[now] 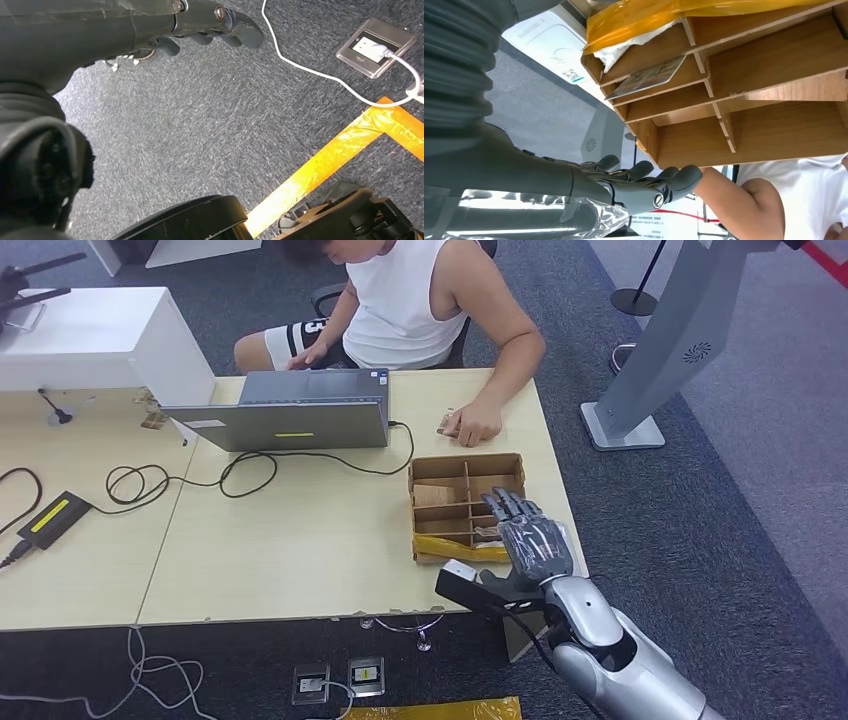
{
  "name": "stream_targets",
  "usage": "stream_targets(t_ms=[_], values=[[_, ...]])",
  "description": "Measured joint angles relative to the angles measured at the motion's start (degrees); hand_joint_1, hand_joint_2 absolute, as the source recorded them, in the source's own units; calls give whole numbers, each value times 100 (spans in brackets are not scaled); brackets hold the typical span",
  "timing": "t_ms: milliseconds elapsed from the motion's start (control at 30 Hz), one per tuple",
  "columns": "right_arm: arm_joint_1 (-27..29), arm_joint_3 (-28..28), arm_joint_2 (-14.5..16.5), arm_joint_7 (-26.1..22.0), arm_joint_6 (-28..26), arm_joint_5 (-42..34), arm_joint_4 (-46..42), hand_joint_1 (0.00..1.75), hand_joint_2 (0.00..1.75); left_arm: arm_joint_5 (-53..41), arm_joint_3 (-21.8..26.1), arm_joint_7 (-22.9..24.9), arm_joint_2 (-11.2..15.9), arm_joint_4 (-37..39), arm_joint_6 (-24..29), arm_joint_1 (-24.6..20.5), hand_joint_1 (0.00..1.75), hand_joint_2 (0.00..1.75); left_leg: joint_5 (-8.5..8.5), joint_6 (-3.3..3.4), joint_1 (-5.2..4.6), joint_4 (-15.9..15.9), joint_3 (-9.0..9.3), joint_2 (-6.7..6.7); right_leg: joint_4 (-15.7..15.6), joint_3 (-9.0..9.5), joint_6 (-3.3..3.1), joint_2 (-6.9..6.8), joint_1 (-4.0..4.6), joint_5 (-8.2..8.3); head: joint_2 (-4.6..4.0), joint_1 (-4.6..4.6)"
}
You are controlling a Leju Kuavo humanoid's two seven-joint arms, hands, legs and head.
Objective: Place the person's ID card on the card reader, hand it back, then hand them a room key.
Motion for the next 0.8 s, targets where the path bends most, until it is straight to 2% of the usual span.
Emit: stream_targets(t_ms=[800], values=[[-186, 150, 228, -55, -126, -4, 474, 0, 175, -179, 0, 44, -2, 0, -13, -9, 0, 0, 0, 0, 0, 0, 0, 0, 0, 0, 0, 0, 0, 0, 0, 1]])
